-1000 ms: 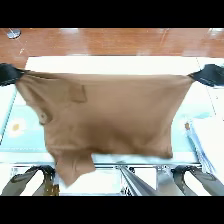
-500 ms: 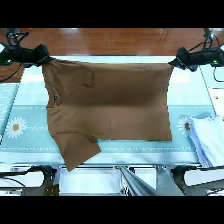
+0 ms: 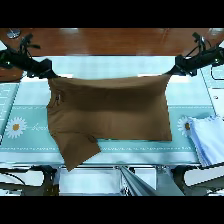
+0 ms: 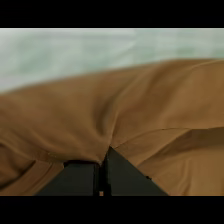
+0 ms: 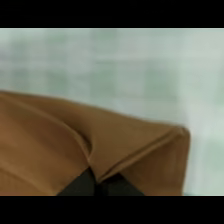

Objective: Fold the shirts.

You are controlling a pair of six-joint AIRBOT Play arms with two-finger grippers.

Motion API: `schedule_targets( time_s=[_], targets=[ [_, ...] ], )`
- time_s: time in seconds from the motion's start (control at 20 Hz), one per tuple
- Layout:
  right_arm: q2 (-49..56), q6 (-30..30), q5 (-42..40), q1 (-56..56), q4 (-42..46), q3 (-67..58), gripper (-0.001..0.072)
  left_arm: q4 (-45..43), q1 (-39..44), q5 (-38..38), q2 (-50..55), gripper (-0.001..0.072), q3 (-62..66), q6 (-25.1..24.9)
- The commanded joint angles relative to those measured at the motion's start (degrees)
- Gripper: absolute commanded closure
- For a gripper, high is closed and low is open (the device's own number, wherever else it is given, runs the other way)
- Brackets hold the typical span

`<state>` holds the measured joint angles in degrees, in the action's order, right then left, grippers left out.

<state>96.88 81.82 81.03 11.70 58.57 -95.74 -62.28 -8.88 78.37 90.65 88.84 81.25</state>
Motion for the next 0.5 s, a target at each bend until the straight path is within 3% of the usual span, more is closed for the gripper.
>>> schedule_targets(
  time_s=[0.0,0.45],
  targets=[
    [-0.4,0.6,5.5,0.0,7.6,3.8,0.0681,-4.2,-1.4,4.6,0.0,0.0680,-4.5,-1.1],
    [-0.4,0.8,-7.5,-3.5,7.4,18.4,0.0681,-4.2,-1.5,-1.6,1.5,0.0679,-13.1,-1.0]
  ],
)
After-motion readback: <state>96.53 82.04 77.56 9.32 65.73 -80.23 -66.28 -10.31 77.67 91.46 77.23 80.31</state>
